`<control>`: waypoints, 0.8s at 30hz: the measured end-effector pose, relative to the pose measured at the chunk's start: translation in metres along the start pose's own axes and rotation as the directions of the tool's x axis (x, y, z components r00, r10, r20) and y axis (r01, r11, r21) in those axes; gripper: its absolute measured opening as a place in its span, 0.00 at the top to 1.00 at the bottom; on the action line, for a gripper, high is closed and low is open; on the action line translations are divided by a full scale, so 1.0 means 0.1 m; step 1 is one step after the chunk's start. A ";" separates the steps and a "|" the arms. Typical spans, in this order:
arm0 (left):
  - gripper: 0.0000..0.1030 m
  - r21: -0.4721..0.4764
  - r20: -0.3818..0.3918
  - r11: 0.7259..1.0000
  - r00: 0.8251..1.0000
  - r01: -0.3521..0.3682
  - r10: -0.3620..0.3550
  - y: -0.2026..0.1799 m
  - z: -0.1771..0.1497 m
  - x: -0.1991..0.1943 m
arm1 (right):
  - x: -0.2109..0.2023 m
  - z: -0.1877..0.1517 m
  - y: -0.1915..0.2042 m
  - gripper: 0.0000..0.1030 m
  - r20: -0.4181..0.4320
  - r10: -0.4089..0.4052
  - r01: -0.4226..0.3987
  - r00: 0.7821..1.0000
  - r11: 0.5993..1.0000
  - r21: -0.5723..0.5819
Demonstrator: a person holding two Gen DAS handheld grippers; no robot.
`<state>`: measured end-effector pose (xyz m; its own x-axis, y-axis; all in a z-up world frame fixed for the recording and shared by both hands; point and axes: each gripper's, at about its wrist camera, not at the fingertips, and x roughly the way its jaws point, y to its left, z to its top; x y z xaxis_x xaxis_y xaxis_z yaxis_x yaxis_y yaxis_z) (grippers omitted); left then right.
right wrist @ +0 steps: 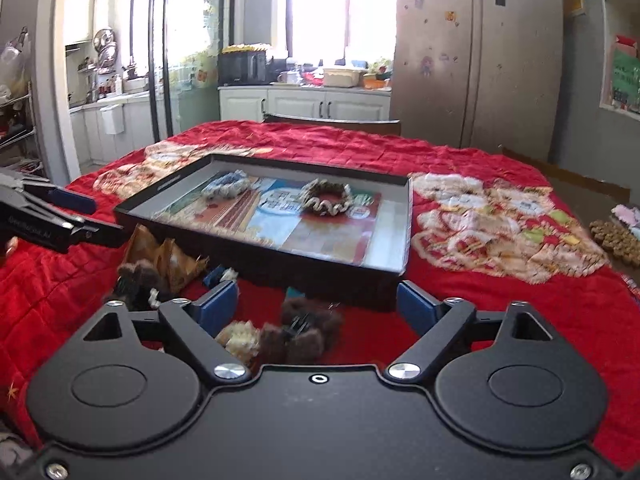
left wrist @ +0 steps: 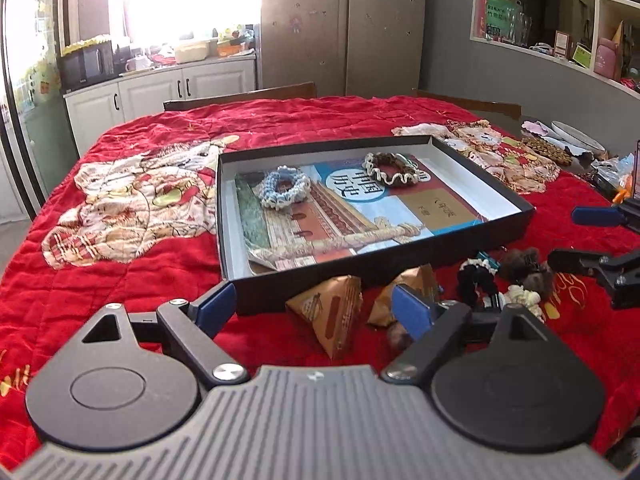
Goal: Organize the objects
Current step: 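Withdraw both tools from the box back to the accessory pile, then grasp the tan paper triangle packet with the left tool while the right tool grasps a brown fuzzy clip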
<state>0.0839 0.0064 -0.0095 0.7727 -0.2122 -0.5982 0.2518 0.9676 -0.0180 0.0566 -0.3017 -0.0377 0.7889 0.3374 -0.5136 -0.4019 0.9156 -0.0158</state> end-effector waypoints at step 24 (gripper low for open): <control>0.20 -0.064 0.002 0.998 1.000 -0.011 0.012 0.04 -0.18 0.30 | 0.26 -0.22 0.07 0.52 -0.049 -0.008 0.012 0.999 0.997 0.082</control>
<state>0.0973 0.0063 -0.0424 0.7769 -0.2013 -0.5966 0.2054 0.9767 -0.0621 0.0640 -0.2910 -0.0705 0.7681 0.3191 -0.5552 -0.3533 0.9343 0.0482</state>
